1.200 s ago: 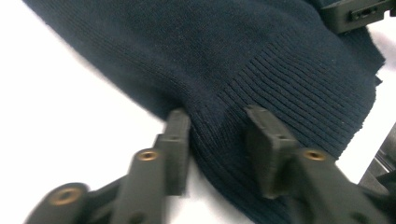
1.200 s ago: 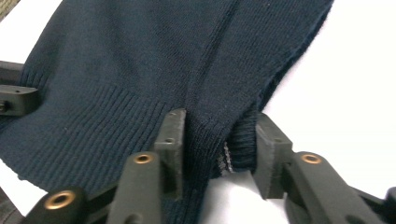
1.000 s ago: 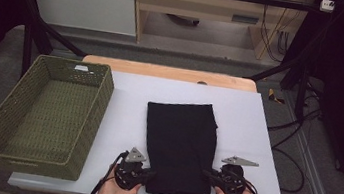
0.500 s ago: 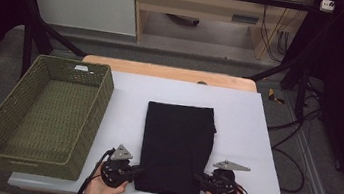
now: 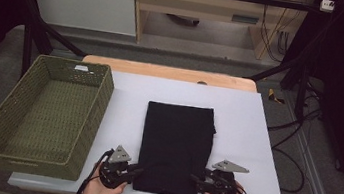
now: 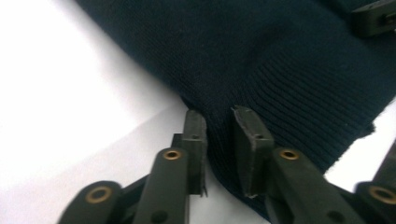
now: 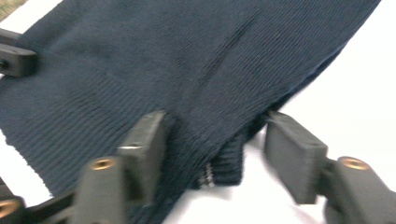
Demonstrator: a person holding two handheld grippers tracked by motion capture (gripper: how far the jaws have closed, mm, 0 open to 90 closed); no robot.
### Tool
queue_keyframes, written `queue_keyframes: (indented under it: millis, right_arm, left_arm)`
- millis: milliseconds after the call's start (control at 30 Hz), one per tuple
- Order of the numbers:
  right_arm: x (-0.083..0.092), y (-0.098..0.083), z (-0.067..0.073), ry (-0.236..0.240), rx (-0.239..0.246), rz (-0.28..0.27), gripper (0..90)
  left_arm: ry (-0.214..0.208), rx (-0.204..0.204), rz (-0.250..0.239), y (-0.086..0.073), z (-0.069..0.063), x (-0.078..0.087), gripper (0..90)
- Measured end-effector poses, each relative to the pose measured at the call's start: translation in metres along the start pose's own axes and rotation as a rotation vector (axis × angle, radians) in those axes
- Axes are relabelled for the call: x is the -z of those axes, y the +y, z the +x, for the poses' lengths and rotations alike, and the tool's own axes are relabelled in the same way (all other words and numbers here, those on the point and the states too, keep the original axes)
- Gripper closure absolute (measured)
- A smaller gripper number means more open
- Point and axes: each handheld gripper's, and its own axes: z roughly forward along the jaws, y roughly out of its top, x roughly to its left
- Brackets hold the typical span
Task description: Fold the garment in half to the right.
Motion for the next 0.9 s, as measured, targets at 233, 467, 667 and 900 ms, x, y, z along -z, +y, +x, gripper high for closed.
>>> queue_keyframes:
  millis: [233,467,667,900]
  right_arm:
    - [-0.001,0.002,-0.006,0.008,0.056,-0.038,18.8]
    - [-0.001,0.004,-0.013,0.011,0.071,-0.050,12.5]
    - [-0.001,0.005,-0.017,0.032,0.100,-0.093,9.3]
    - [-0.003,0.006,-0.021,0.028,0.086,-0.064,5.9]
  left_arm:
    - [-0.009,-0.032,-0.058,0.004,0.006,-0.001,46.4]
    - [-0.020,-0.036,-0.099,0.006,0.011,-0.001,28.2]
    - [-0.019,-0.029,-0.113,0.010,0.016,-0.002,15.1]
    - [-0.039,-0.059,-0.110,0.019,0.018,-0.003,7.0]
